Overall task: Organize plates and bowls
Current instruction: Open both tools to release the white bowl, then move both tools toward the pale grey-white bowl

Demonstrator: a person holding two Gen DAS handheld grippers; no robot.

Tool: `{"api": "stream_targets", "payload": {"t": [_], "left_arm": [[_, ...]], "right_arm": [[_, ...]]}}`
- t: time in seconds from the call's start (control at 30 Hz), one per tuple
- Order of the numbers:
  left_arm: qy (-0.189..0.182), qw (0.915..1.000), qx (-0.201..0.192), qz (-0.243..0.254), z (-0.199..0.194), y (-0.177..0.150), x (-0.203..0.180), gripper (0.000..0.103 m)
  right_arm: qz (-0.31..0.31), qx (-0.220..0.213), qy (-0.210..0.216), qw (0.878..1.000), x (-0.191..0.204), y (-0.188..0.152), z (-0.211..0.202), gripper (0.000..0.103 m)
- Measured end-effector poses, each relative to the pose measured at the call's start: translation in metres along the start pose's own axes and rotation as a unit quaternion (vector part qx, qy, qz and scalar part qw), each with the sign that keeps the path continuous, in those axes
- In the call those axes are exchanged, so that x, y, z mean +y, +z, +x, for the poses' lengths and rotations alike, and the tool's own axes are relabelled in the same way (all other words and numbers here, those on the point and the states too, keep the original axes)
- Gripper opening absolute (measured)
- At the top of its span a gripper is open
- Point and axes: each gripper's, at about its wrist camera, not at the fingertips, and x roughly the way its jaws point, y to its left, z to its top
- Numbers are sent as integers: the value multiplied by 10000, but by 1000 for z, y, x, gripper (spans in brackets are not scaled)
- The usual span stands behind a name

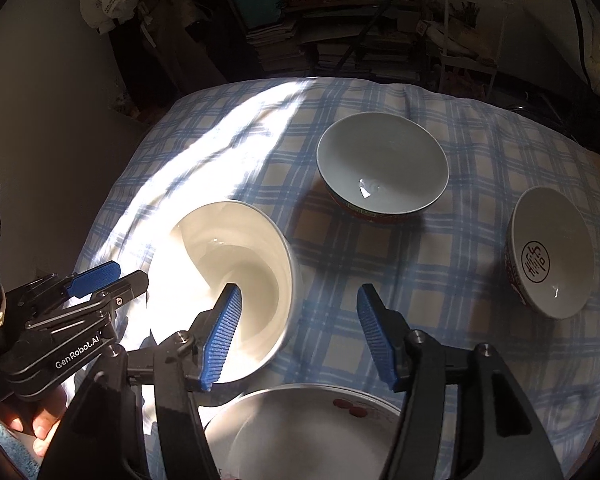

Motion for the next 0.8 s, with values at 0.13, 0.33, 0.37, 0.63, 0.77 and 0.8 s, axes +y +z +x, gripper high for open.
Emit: {"api": "stream_targets", "payload": {"t": [0.13, 0.33, 0.37, 0.63, 0.77, 0.8], "left_arm": [[9, 9999, -108, 102, -17, 5, -10, 65], [-25, 9998, -166, 138, -32, 23, -22, 76], [-54, 9998, -173, 121, -34, 29, -25, 76], [-88, 9986, -513, 93, -43, 69, -55, 77], [-228, 9984, -494, 135, -34, 88, -64, 77], [-260, 9985, -467, 134, -30, 93, -66, 77]], "right_arm": [[159, -145, -76, 9997, -9, 6, -12, 86], [271, -295, -178, 9990, -22, 20, -32, 101], [207, -338, -319, 9987, -24, 24, -36, 101], [-91, -609, -862, 9944, -40, 57, -48, 101], [-170, -603, -877, 9942, -52, 68, -41, 101], [-143, -649, -897, 9938, -56, 70, -39, 101]]}}
